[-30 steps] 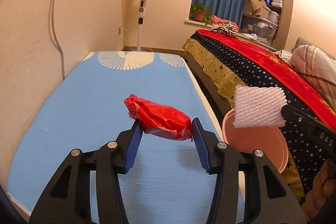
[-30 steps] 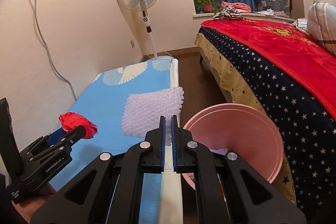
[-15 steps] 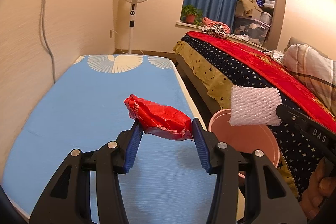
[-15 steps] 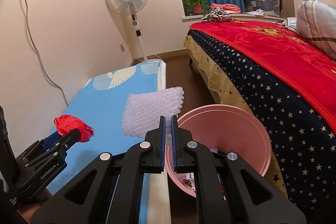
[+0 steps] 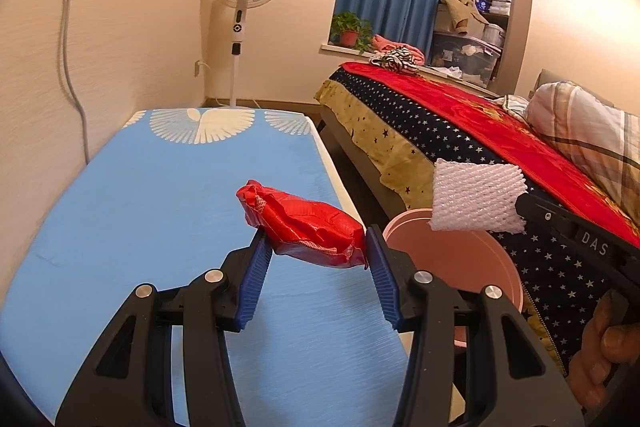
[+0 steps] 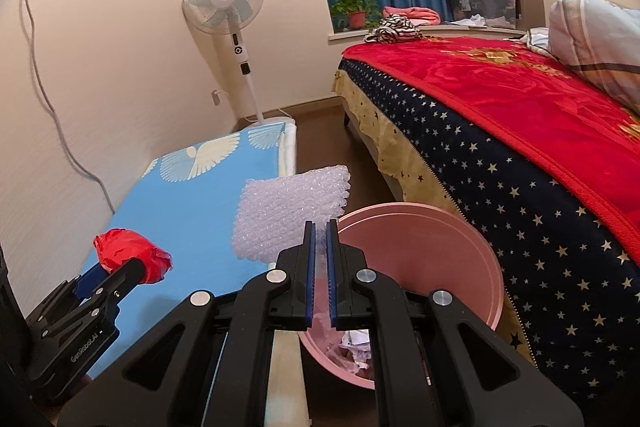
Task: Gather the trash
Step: 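Carry the red bag and foam sleeve over the pink bin with both grippers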
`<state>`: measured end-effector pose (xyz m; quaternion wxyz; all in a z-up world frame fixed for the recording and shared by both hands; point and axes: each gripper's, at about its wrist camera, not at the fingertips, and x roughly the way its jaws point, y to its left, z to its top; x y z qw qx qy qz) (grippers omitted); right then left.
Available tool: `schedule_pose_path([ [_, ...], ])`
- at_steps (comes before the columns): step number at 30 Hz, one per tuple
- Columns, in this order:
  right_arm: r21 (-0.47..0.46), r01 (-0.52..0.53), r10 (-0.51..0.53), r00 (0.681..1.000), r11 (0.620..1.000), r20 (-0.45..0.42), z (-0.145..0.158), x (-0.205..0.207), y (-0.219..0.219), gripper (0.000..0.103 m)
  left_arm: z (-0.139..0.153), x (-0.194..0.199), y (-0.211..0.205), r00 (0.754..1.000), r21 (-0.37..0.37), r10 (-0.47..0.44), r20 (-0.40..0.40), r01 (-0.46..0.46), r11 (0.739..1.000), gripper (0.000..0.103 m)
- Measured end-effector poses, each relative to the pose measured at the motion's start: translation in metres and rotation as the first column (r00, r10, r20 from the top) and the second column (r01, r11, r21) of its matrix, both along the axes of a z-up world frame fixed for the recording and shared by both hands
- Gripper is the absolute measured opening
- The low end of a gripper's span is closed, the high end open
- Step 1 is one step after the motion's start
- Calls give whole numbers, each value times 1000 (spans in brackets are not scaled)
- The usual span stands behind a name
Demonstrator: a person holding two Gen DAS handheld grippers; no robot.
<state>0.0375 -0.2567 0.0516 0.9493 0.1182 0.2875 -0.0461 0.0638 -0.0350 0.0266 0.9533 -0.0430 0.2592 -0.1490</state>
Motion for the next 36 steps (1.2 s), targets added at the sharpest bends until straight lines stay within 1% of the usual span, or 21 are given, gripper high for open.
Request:
schedule_pose_path([
  [17, -14, 86, -86, 996, 996, -18, -9, 10, -23, 5, -5, 7, -22, 998, 7, -62, 15, 62, 998, 48],
  [27, -17, 128, -129, 991, 992, -29, -12, 14, -32, 6, -11, 12, -35, 996, 17, -91, 10, 91, 996, 48],
  [36, -45, 178, -179, 983, 983, -43, -16, 16, -44, 6, -17, 19, -56, 992, 13, -128, 0, 128, 992, 48],
])
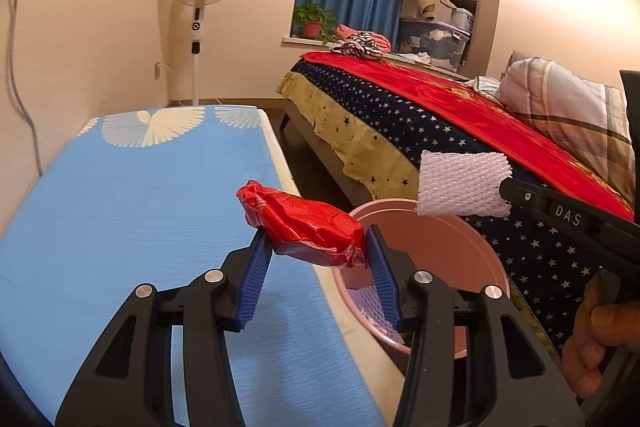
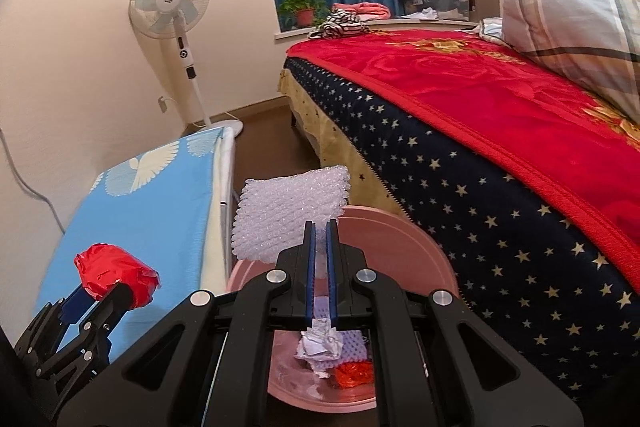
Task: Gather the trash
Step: 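Carry the red bag and foam sleeve over the pink bin with both grippers, then open both grippers over the pink bin, dropping the red bag and foam sleeve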
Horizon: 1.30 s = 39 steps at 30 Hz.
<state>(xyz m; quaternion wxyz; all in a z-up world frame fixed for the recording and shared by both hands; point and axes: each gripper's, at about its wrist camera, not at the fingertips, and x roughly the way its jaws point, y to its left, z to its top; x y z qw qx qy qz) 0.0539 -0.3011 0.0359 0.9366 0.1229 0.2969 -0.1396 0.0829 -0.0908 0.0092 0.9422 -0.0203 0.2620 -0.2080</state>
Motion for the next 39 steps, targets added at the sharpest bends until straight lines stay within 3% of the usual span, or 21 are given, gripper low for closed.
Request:
schedule_pose_path([
  [18, -30, 121, -123, 991, 992, -51, -10, 1, -31, 5, -15, 8, -65, 989, -6, -143, -30, 143, 990, 48],
  [31, -38, 179, -181, 981, 983, -70, -16, 7, -44, 6, -28, 17, -88, 978, 16, -197, -70, 198, 980, 48],
  [34, -35, 190, -192, 979, 981, -71, -16, 7, -46, 10, -29, 20, -88, 975, 18, -206, -87, 208, 978, 55],
  [35, -31, 197, -199, 977, 980, -73, -15, 7, -48, 17, -30, 20, -88, 974, 23, -205, -94, 208, 978, 66],
  [36, -29, 202, -204, 976, 979, -76, -15, 7, -48, 34, -30, 20, -88, 975, 26, -203, -95, 206, 978, 70],
  [38, -28, 211, -213, 974, 977, -73, -14, 5, -49, 54, -28, 19, -85, 976, 36, -197, -90, 201, 979, 72],
  [39, -34, 214, -216, 974, 976, -68, -13, 4, -48, 56, -26, 18, -83, 977, 42, -192, -88, 196, 980, 72],
])
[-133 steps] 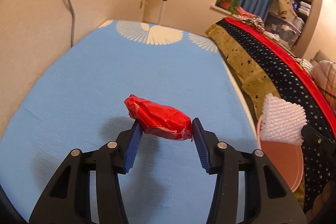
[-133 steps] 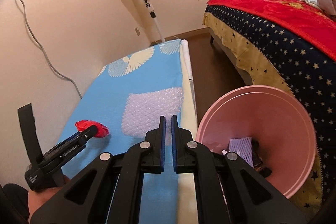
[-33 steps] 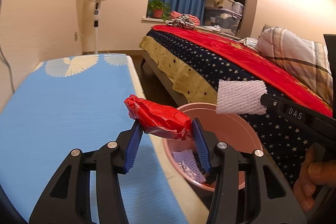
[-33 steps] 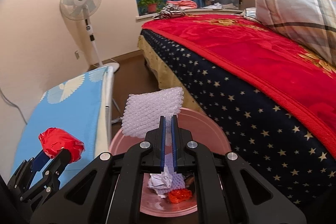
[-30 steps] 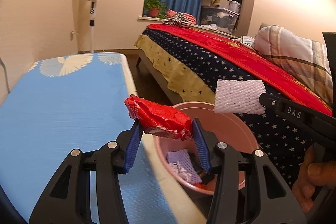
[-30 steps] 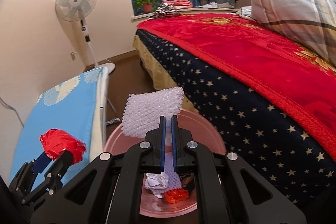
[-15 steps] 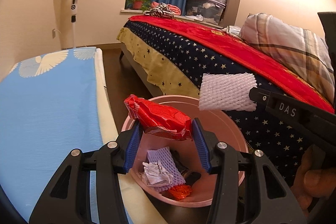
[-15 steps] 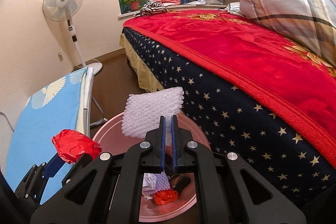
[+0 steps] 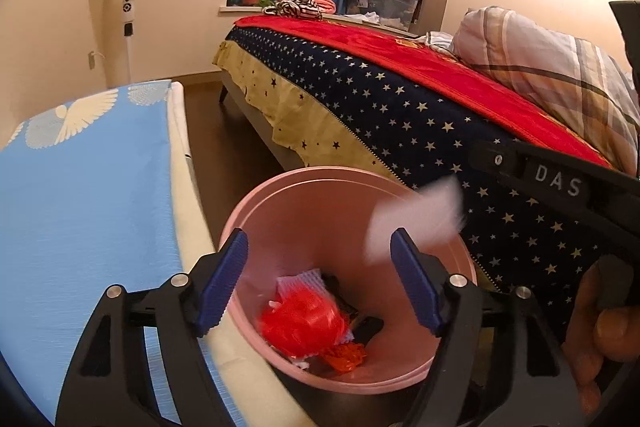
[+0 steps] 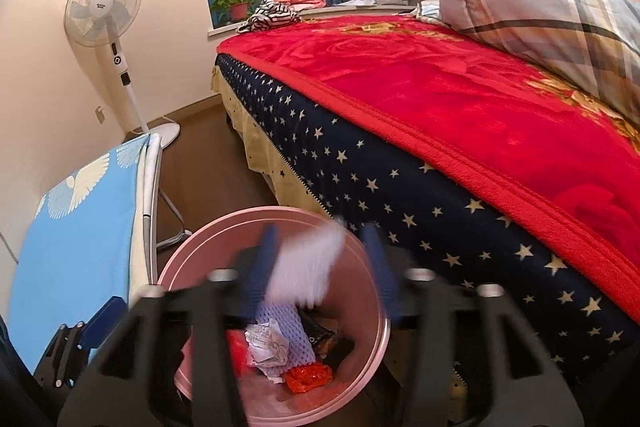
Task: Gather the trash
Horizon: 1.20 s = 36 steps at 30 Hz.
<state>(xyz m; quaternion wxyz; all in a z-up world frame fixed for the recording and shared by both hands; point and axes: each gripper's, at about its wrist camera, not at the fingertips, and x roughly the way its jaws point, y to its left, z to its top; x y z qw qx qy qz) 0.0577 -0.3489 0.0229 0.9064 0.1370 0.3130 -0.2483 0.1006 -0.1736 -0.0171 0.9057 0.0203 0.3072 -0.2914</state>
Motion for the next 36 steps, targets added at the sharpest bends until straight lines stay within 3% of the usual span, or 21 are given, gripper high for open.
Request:
schedule_pose_path([
  [4, -6, -24, 24, 1000, 1000, 17, 8, -5, 5, 67, 9, -6, 13, 999, 11, 38, 28, -38, 999, 79],
  [6, 1, -42, 42, 999, 999, 31, 13, -10, 8, 84, 16, -10, 25, 997, 5, 58, 41, -58, 998, 81],
  [9, -6, -56, 56, 997, 998, 56, 22, -20, 15, 96, 29, -19, 44, 994, -9, 85, 66, -85, 996, 87],
  [14, 12, -141, 139, 986, 990, 89, 34, -35, 31, 98, 47, -41, 76, 979, -33, 175, 100, -173, 984, 95],
  [20, -17, -235, 236, 969, 972, 71, 38, -51, 66, 98, 65, -80, 119, 932, -42, 320, 170, -317, 947, 95],
  [27, -58, -324, 327, 944, 944, 53, 39, -70, 108, 98, 70, -119, 170, 882, -64, 454, 126, -449, 891, 95],
  [36, -73, -408, 410, 912, 910, 17, 26, -88, 144, 98, 65, -145, 192, 847, -32, 517, 125, -517, 855, 95],
])
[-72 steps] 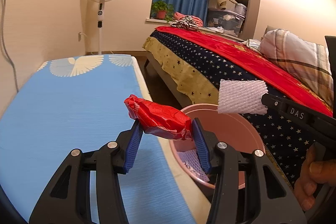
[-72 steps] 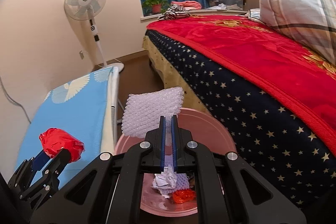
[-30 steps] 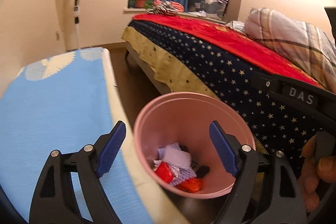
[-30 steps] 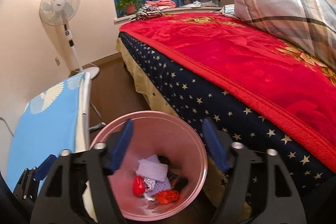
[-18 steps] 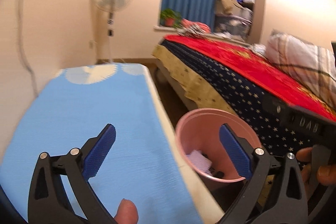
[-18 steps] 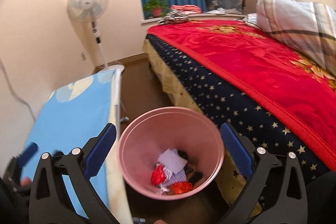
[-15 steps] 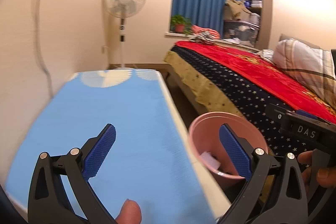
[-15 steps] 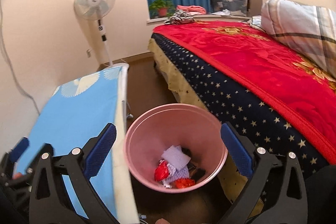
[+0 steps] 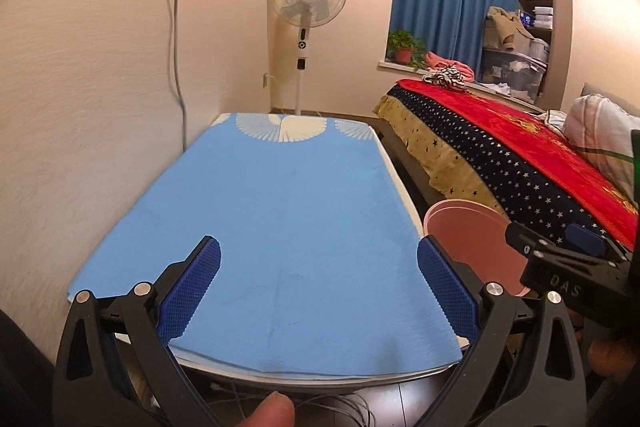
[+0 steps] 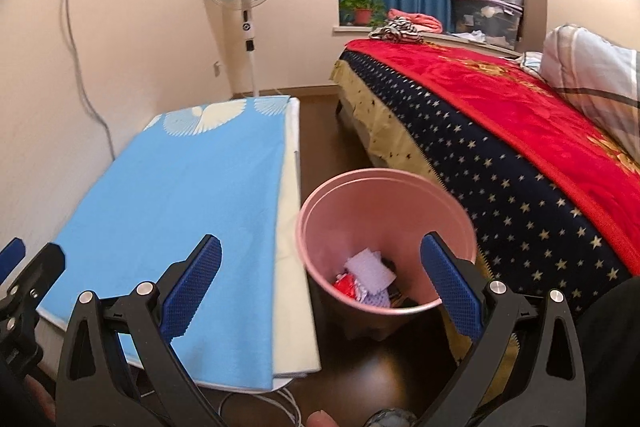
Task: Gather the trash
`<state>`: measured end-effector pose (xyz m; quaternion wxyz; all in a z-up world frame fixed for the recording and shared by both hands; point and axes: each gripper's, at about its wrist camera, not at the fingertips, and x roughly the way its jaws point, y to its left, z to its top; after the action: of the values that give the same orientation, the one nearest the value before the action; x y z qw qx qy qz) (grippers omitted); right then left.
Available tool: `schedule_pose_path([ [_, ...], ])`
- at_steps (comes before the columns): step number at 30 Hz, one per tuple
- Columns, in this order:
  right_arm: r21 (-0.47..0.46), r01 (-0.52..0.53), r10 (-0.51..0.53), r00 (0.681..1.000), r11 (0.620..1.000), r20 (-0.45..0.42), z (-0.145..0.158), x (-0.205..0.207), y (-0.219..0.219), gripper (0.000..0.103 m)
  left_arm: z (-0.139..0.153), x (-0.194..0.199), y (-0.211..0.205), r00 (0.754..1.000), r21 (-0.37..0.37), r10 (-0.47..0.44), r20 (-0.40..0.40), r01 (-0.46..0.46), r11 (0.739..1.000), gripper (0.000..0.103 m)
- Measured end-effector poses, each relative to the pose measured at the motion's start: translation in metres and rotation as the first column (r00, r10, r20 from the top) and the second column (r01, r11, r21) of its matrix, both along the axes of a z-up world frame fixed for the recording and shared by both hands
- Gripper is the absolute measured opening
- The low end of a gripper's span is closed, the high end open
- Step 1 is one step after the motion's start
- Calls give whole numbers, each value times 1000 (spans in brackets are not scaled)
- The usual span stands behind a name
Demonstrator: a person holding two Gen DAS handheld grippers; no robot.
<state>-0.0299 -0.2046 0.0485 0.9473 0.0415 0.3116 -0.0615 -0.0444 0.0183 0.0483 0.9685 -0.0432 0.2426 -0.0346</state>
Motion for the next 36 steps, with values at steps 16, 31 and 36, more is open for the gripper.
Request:
schedule_pose_path([
  [16, -27, 12, -12, 1000, 1000, -8, -18, 9, 9, 98, -26, 18, -3, 999, -11, 17, -39, -18, 1000, 95],
  [31, -45, 5, -6, 1000, 999, -21, -23, 14, 14, 98, -35, 28, -4, 997, -18, 25, -70, -26, 1000, 95],
  [36, -45, 6, -7, 1000, 999, -21, -23, 14, 14, 98, -36, 29, -3, 997, -21, 26, -73, -28, 999, 95],
])
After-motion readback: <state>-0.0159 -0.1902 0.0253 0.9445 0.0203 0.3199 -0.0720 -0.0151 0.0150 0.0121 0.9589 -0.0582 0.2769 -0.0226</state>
